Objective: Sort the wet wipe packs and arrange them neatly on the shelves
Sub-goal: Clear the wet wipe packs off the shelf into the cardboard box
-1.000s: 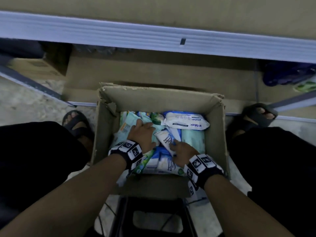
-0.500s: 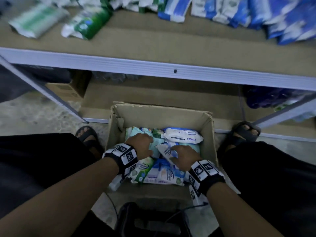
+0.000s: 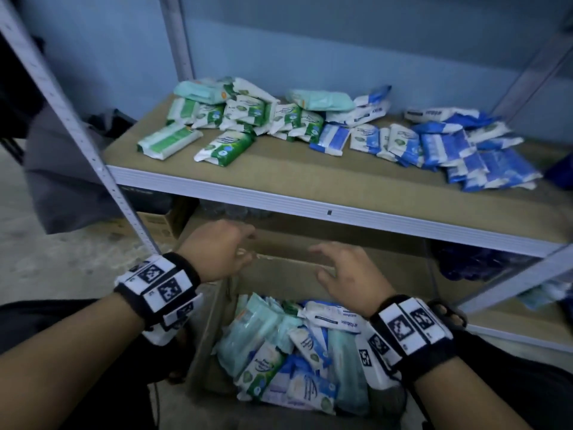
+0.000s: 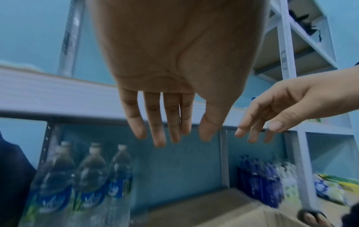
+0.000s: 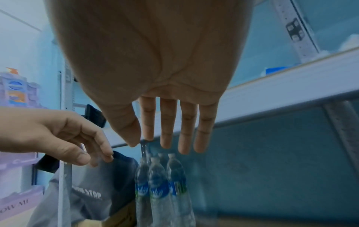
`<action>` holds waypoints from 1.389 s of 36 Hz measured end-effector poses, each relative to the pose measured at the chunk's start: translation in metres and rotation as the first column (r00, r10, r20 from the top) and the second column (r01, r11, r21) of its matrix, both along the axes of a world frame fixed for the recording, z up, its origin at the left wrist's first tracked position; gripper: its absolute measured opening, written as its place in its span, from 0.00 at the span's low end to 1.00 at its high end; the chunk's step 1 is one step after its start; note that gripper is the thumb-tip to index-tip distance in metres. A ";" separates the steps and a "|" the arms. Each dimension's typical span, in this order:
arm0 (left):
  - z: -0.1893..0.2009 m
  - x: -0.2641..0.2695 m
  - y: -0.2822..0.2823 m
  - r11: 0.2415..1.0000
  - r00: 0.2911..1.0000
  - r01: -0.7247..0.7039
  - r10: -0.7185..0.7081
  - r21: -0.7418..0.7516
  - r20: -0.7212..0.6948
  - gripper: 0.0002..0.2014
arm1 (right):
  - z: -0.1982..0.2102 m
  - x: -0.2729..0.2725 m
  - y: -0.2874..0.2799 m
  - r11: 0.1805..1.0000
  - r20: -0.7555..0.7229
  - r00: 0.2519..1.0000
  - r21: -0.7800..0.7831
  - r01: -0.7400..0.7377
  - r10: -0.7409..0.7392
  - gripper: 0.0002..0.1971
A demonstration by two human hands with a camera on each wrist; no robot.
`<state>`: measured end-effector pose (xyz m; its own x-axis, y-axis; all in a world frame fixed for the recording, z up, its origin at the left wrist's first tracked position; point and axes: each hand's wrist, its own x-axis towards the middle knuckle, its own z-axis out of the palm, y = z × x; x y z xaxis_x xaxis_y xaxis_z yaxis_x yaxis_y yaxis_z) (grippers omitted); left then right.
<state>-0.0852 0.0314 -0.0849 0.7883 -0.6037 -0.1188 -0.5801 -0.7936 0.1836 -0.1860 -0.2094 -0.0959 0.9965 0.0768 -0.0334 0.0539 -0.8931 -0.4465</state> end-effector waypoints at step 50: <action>0.074 0.142 0.039 0.816 0.878 -0.446 0.479 -0.369 -0.001 0.38 | 0.090 0.191 -0.034 0.932 -0.007 0.987 -0.329 0.150 -0.161 0.12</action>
